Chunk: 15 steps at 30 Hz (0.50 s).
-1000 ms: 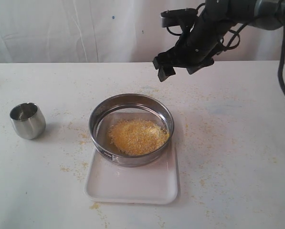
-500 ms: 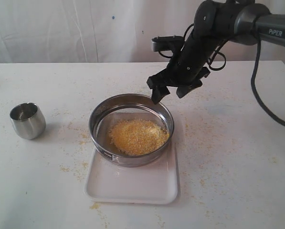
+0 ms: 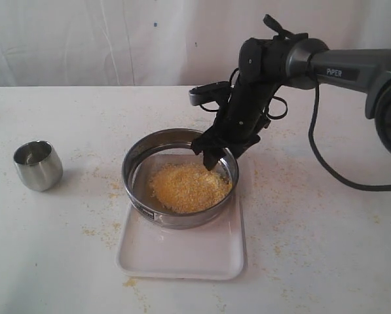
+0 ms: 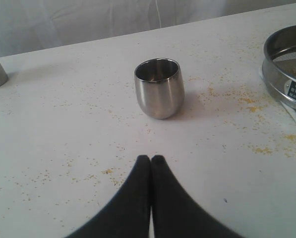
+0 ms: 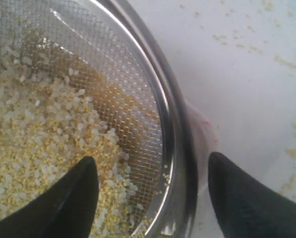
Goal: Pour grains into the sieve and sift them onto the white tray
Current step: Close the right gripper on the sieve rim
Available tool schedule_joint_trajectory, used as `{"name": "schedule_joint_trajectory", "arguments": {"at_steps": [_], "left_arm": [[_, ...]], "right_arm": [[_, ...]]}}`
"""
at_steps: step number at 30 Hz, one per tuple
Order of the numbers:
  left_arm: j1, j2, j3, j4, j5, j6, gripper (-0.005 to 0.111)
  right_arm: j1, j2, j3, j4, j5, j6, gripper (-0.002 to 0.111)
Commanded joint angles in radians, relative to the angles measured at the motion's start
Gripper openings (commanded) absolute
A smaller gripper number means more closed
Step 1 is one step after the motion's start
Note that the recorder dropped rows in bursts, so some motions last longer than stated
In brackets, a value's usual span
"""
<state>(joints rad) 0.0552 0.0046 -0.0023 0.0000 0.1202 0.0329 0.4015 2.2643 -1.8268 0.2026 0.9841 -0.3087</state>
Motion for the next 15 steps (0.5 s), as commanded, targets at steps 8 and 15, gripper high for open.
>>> {"name": "schedule_joint_trajectory", "arguments": {"at_steps": [8,15], "left_arm": [[0.002,-0.005,0.002,0.000,0.003,-0.006,0.000],[0.002,-0.005,0.002,0.000,0.003,-0.006,0.000]], "right_arm": [[0.002,0.012,-0.004,-0.002,-0.023,-0.002,0.030],[0.002,0.012,-0.004,-0.002,-0.035,-0.002,0.032]]}}
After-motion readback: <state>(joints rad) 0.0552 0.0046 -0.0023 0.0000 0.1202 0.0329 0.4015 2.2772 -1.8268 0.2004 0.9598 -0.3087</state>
